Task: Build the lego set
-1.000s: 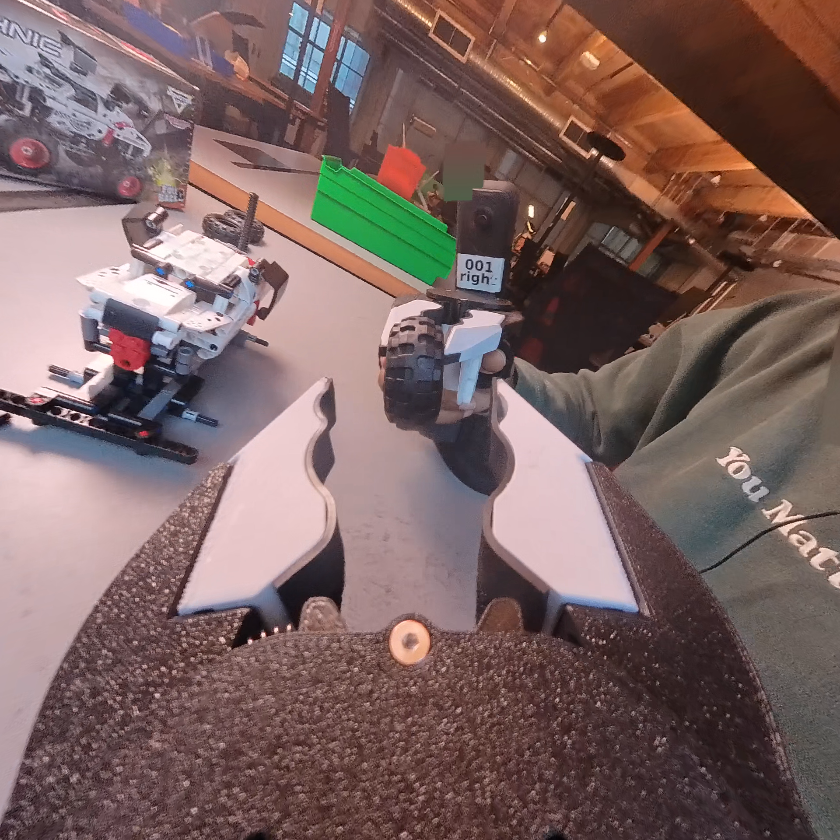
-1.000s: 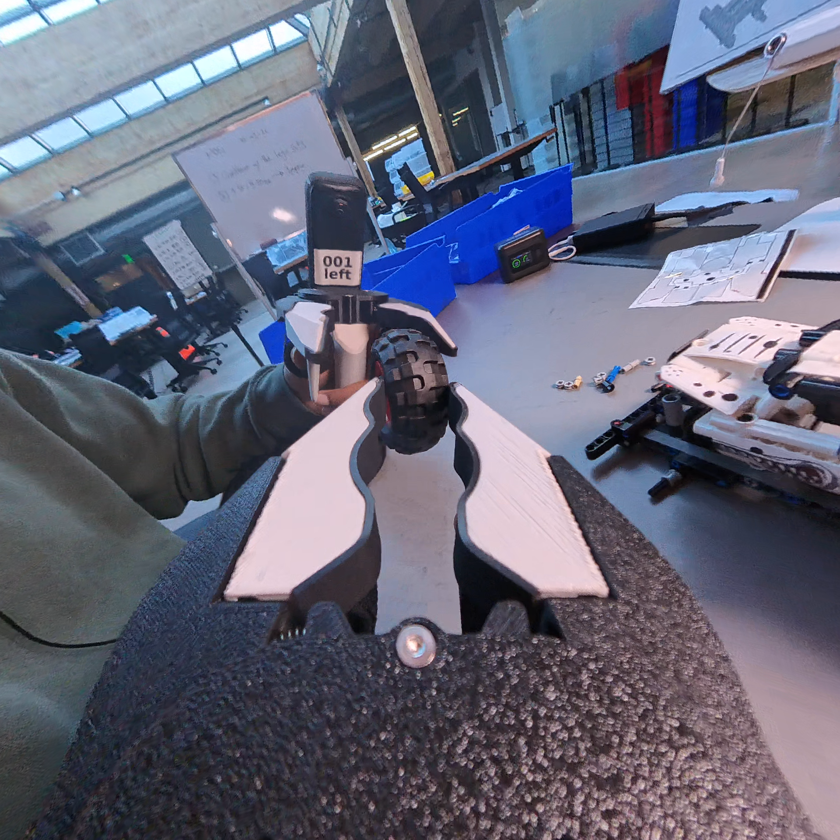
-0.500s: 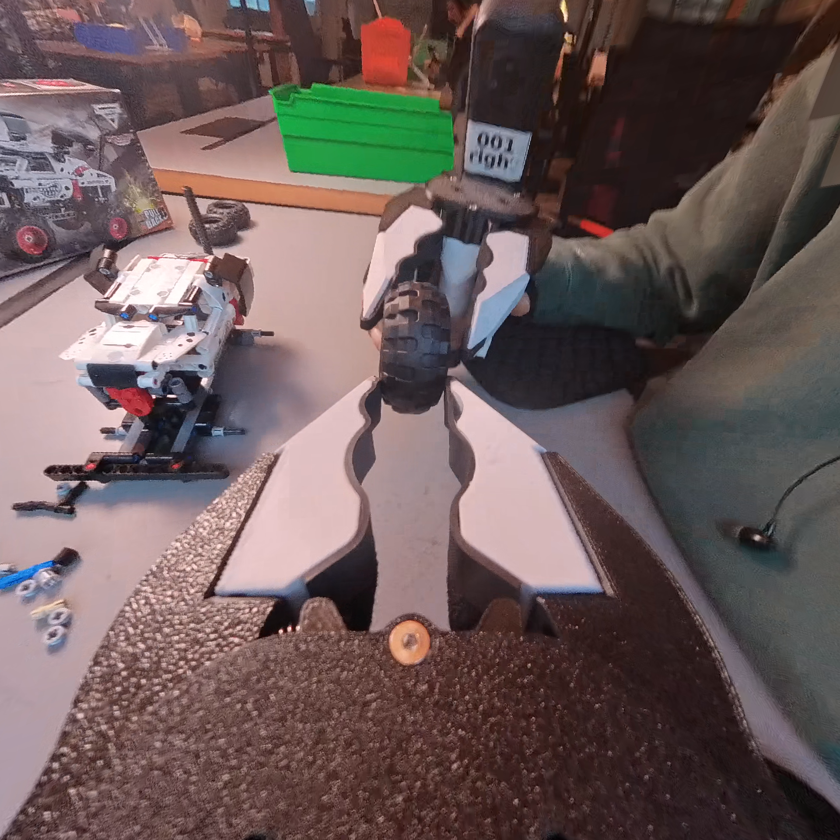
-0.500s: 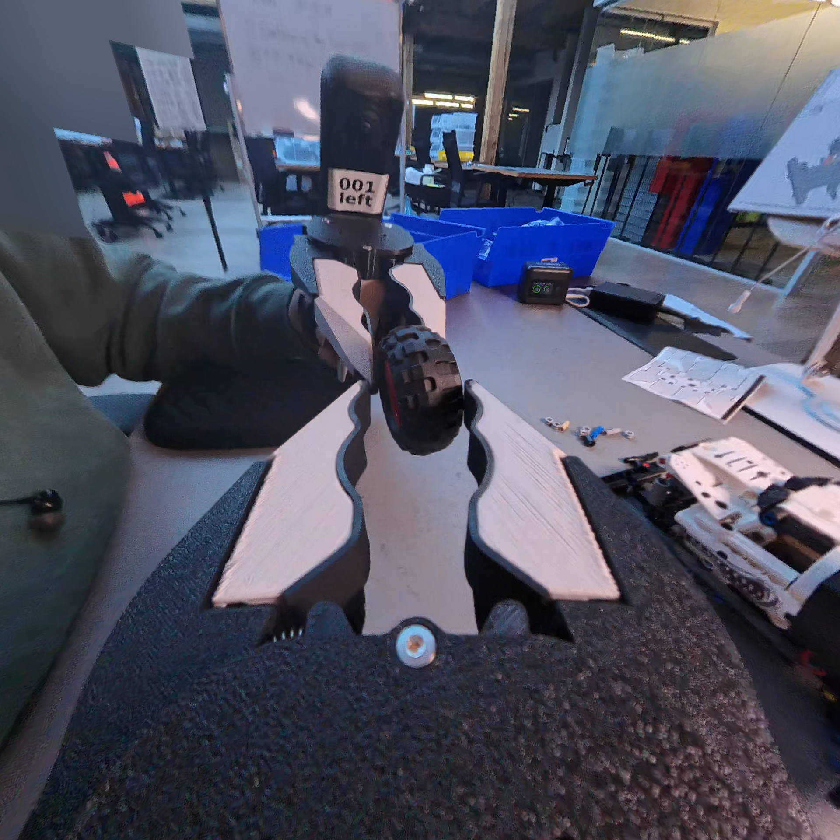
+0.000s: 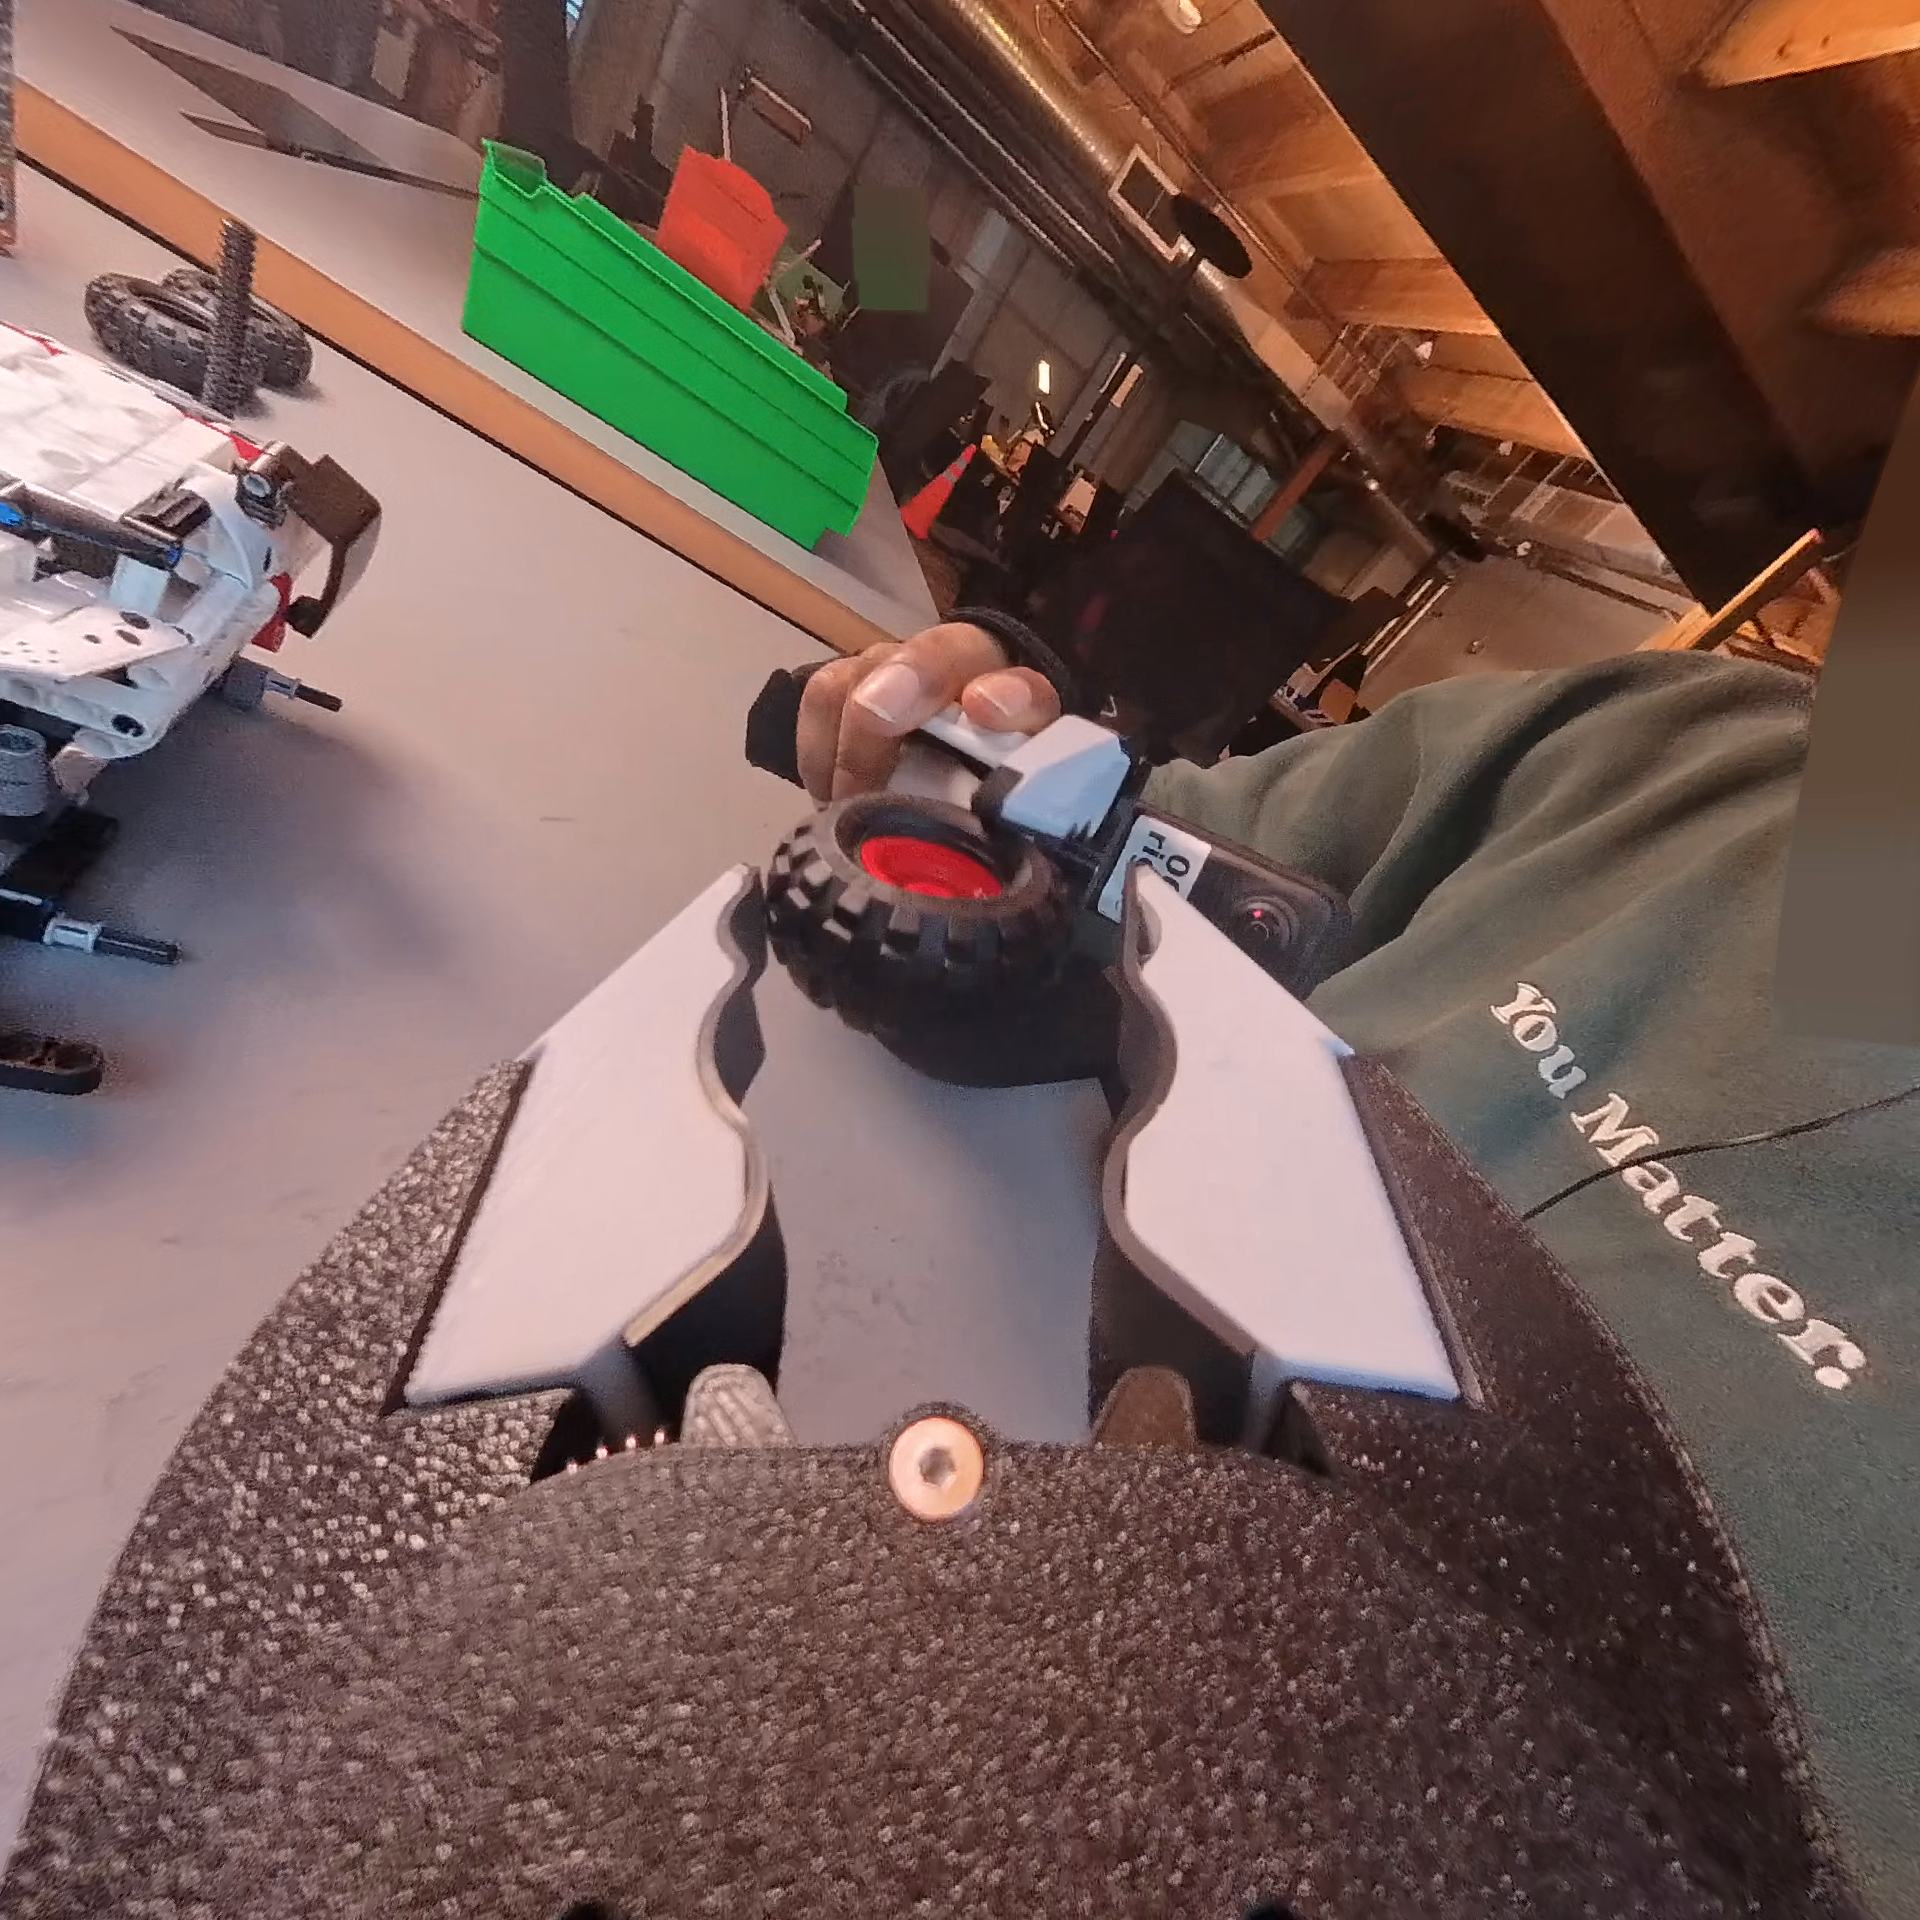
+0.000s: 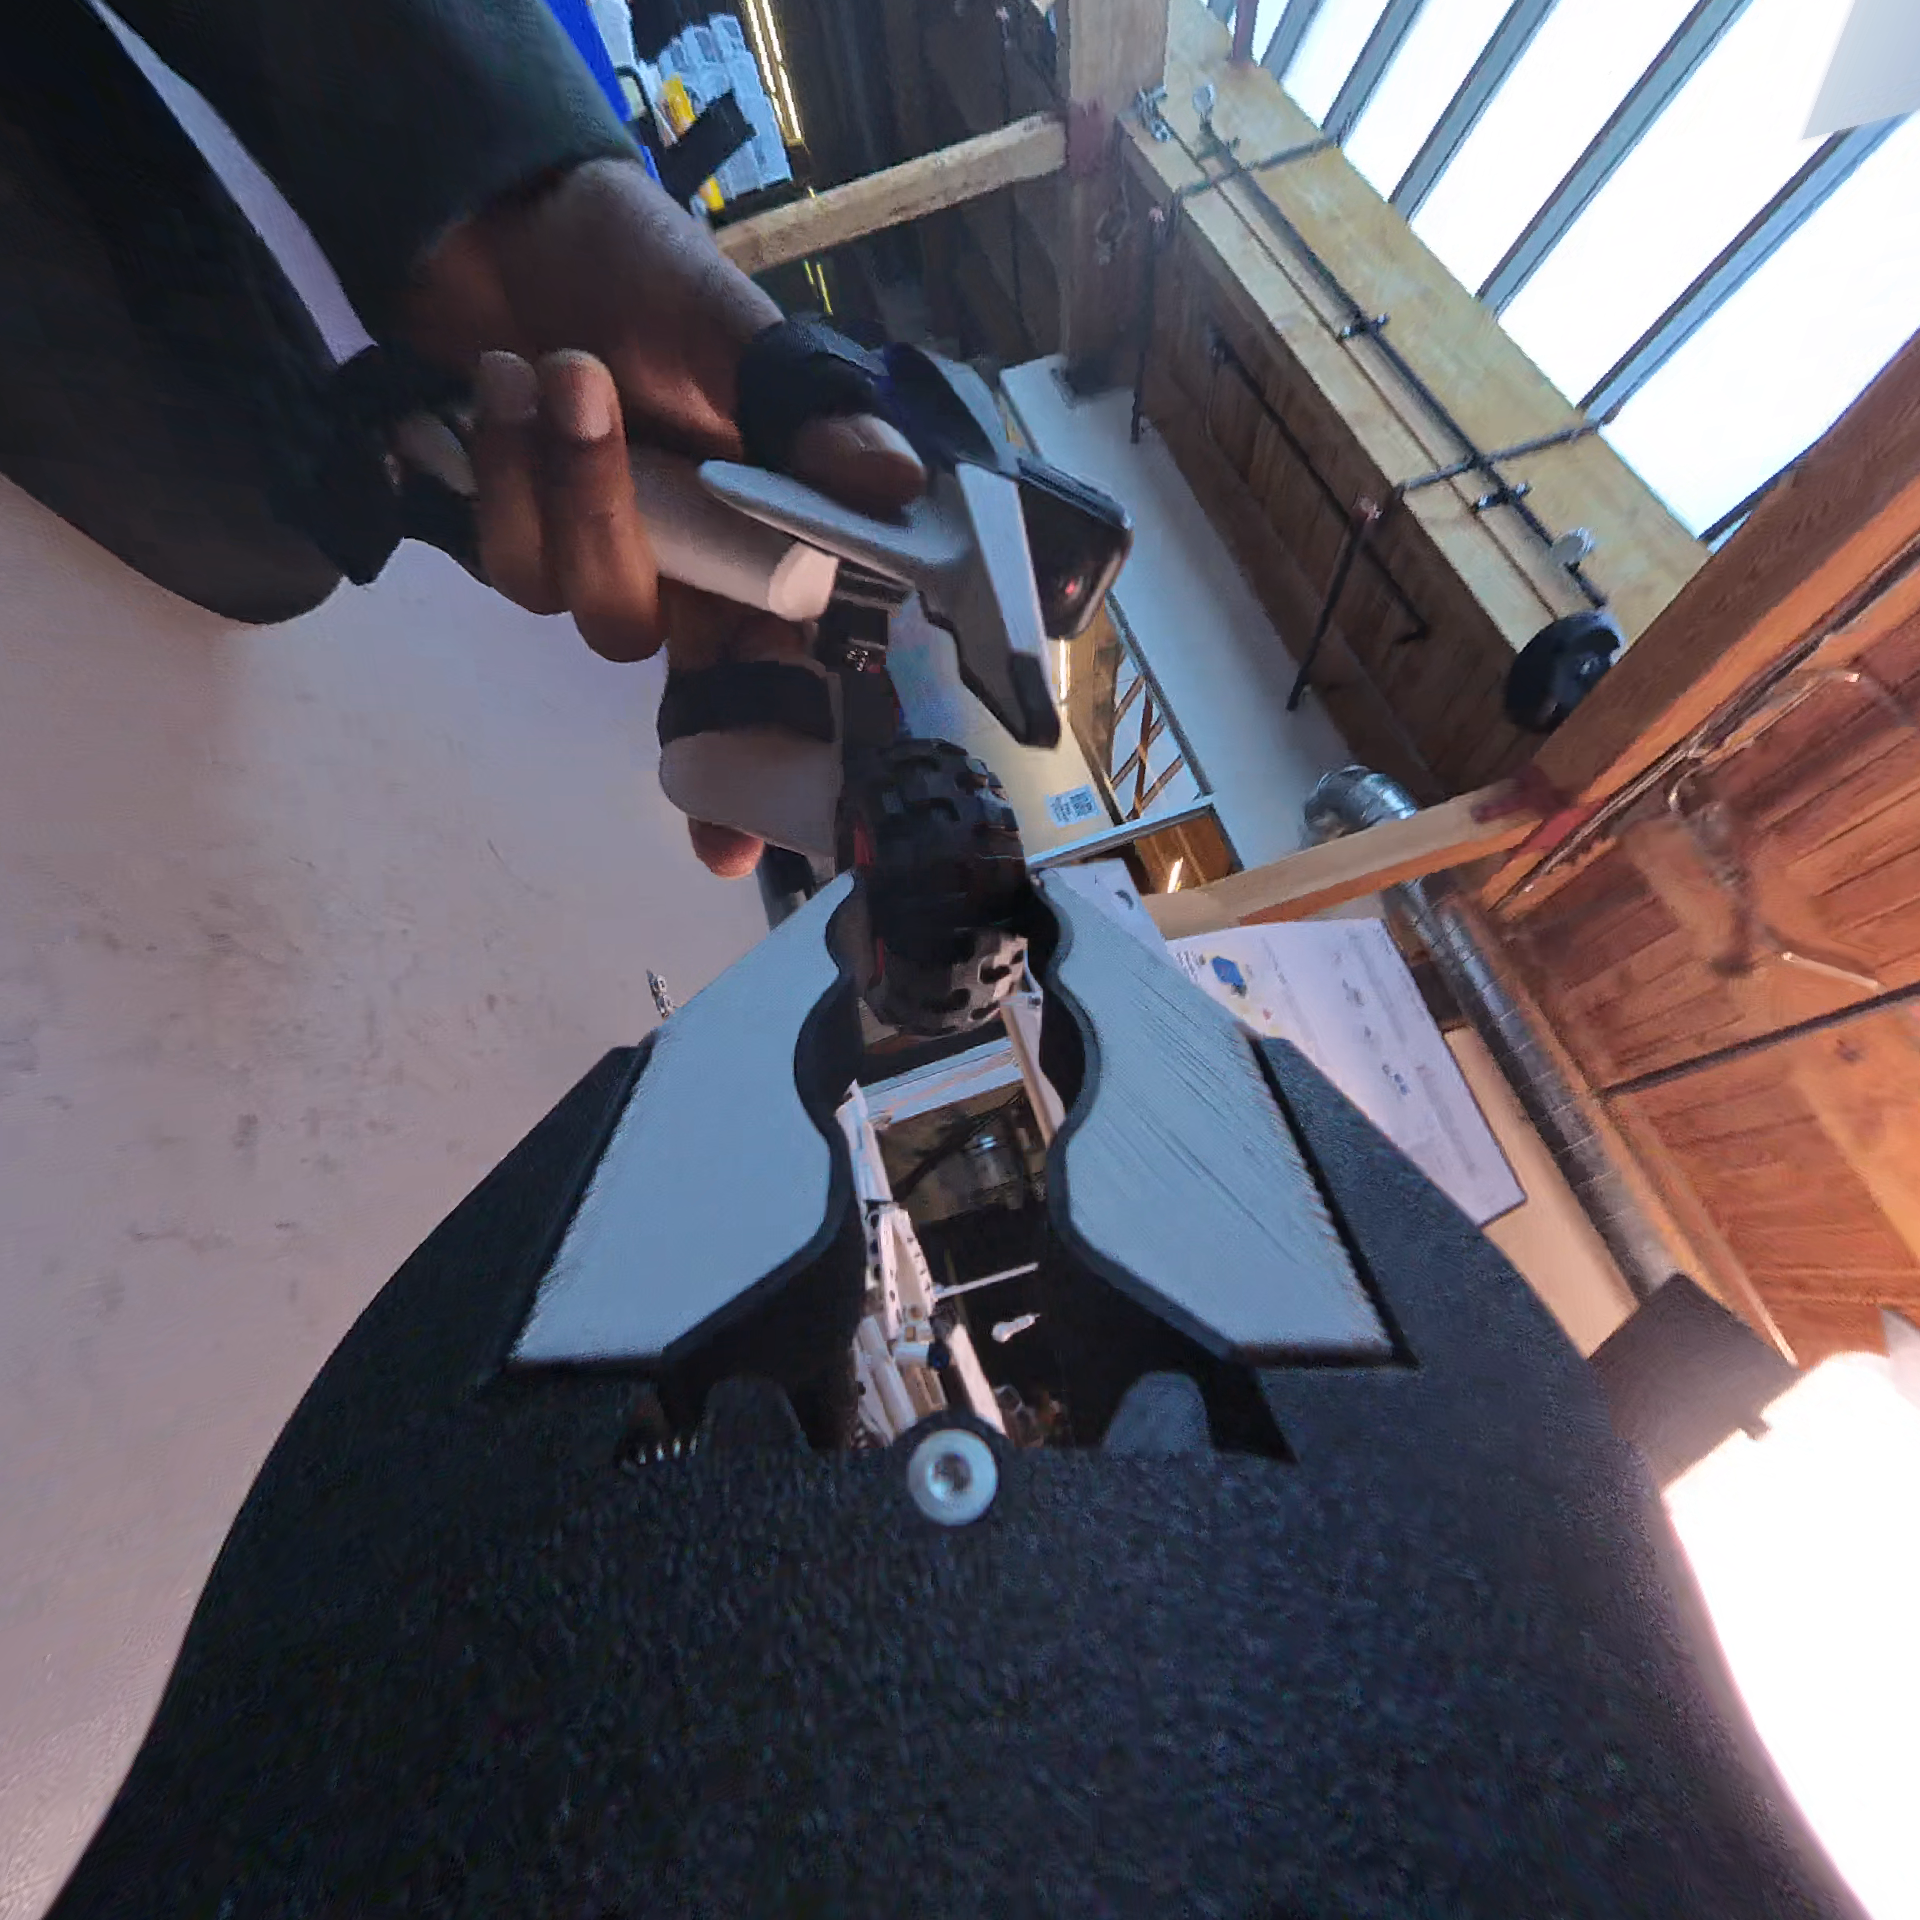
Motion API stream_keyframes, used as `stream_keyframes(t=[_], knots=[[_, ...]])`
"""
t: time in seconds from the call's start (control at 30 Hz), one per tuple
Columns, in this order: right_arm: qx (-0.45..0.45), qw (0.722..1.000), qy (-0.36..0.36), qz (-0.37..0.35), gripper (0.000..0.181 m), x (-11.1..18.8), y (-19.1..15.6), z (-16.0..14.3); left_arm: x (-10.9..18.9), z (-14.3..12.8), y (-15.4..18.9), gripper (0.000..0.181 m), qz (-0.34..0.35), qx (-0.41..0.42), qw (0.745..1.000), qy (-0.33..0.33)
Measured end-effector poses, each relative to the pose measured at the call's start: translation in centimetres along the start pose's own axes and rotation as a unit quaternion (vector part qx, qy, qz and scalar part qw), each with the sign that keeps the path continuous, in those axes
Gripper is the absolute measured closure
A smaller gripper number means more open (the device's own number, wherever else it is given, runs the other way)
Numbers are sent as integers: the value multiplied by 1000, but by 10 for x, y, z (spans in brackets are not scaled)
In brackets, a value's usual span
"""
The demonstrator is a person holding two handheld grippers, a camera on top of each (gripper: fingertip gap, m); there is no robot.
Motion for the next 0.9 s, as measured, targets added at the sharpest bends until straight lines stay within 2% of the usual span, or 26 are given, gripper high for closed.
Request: stream_keyframes(t=[0.03, 0.13, 0.23, 0.3, 0.4, 0.47, 0.6, 0.7, 0.8, 0.9], knots=[[17, 1000, 4, -4, 154, -1, -2, 4, -1, -1, -1, 123, 15, -15, 1000, -4], [18, 1000, 2, 9, 153, -2, -8, 4, 2, -3, -2, 126, 68, -100, 993, -16], [-81, 994, 8, 69, 145, -3, -15, -4, 2, -9, -4, 126, 127, -208, 969, -32], [-163, 979, 19, 123, 140, -1, -21, -8, 2, -14, -10, 127, 159, -238, 957, -46], [-223, 954, 18, 199, 139, 4, -32, -14, 0, -22, -24, 127, 201, -269, 939, -76], [-242, 940, 15, 242, 149, 11, -34, -18, -2, -26, -34, 127, 235, -280, 925, -101], [-320, 893, 16, 316, 146, 18, -33, -16, -11, -32, -54, 126, 306, -261, 906, -134], [-287, 888, -10, 358, 146, 14, -50, -12, -13, -32, -68, 126, 362, -231, 892, -141], [-242, 890, -51, 383, 145, 7, -69, -19, -14, -38, -72, 126, 360, -201, 895, -169], [-229, 884, -50, 404, 147, 2, -76, -17, -7, -48, -72, 123, 355, -183, 892, -213]])
Point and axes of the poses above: each gripper's, where its closed fingertips meet, x back along the fingers, z out of its top, y = z × x across the jaws, the point moved 5 cm from there along x, back along the fingers, and after that the axes turned 15 degrees about x, right-handed, at the moved point
